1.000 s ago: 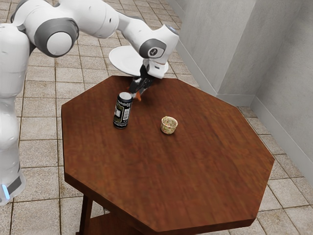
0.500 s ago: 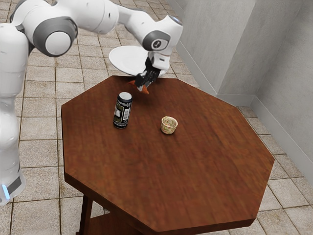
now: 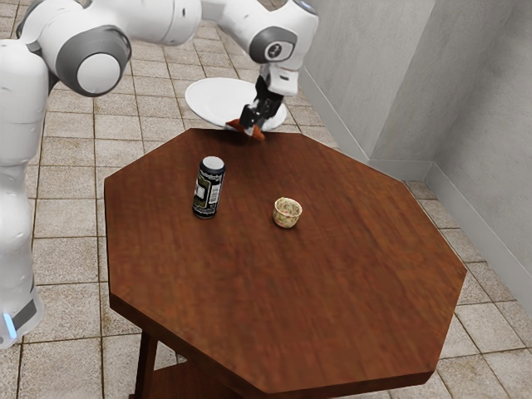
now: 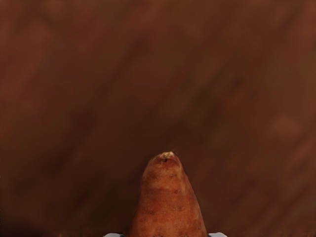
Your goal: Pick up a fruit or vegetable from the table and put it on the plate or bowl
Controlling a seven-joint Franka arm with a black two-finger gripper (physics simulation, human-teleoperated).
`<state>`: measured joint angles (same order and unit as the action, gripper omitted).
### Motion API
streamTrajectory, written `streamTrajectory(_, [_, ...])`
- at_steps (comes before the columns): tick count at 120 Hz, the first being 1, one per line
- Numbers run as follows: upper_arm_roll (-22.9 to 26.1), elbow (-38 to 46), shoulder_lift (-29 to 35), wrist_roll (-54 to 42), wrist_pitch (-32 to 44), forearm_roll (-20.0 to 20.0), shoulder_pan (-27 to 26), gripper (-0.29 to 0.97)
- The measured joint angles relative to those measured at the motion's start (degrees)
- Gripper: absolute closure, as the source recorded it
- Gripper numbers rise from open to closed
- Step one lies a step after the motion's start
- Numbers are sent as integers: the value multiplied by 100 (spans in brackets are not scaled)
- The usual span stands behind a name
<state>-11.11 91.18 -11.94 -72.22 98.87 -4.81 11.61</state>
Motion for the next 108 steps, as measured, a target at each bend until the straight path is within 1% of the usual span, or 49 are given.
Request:
streamTrajectory(22, [-606,-142,-4,0,-109,68,16,55])
streamTrajectory(50, [-1160,-269,-17,-2,-206,90,25,56])
streamTrajectory(68, [-1323,-538,-225,-1,-212,161,28,55])
streamTrajectory(86, [-1491,-859,-607,3,-178,288,38,56])
streamTrajectory(99, [-1533,-1301,-926,5,-86,465,253,56])
streamTrajectory(108, [-1535,-1464,-1055,8,13,582,349,55])
